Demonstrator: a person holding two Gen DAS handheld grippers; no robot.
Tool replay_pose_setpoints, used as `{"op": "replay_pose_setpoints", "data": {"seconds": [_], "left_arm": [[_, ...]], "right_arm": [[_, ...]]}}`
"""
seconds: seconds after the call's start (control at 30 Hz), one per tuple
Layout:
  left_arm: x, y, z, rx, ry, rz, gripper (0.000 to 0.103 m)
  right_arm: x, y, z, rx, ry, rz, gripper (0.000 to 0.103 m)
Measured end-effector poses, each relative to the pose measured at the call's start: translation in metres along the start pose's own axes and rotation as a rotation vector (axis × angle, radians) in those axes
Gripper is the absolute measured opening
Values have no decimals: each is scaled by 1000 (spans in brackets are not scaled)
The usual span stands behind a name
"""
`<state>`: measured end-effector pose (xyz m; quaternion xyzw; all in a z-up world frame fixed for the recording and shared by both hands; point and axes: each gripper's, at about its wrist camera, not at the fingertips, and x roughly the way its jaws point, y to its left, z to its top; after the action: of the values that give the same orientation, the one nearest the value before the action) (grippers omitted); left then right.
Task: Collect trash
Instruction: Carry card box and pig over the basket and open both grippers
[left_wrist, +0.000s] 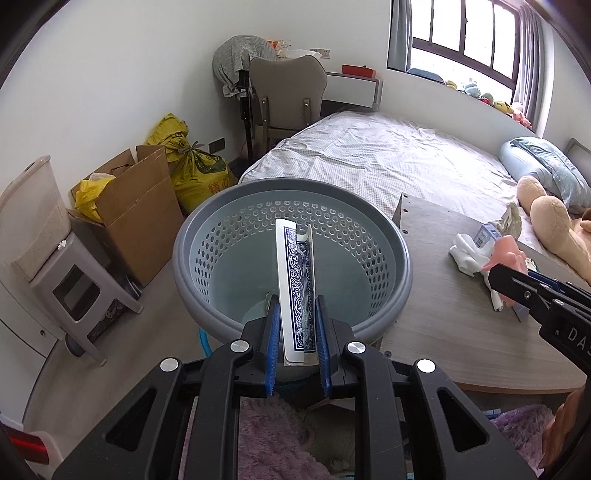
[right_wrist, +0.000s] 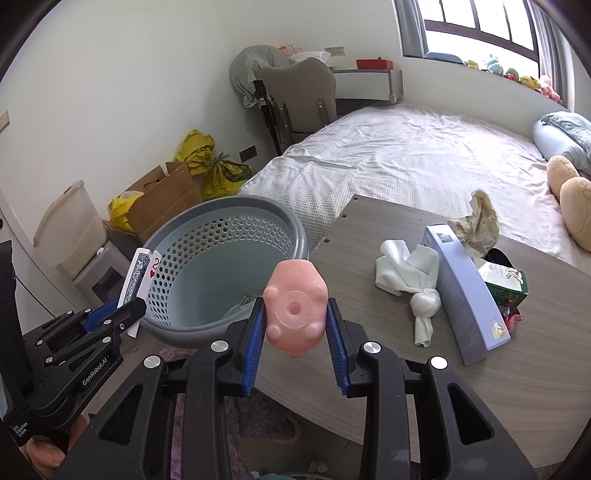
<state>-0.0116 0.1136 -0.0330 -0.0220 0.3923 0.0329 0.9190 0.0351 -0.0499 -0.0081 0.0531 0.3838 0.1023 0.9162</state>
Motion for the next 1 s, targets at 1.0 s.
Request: {"op": "replay_pose_setpoints", "data": {"seconds": [1.0], "left_arm": [[70, 36, 49, -15, 60, -13, 18]], "right_arm": [[87, 36, 41, -52, 85, 77, 33]]}}
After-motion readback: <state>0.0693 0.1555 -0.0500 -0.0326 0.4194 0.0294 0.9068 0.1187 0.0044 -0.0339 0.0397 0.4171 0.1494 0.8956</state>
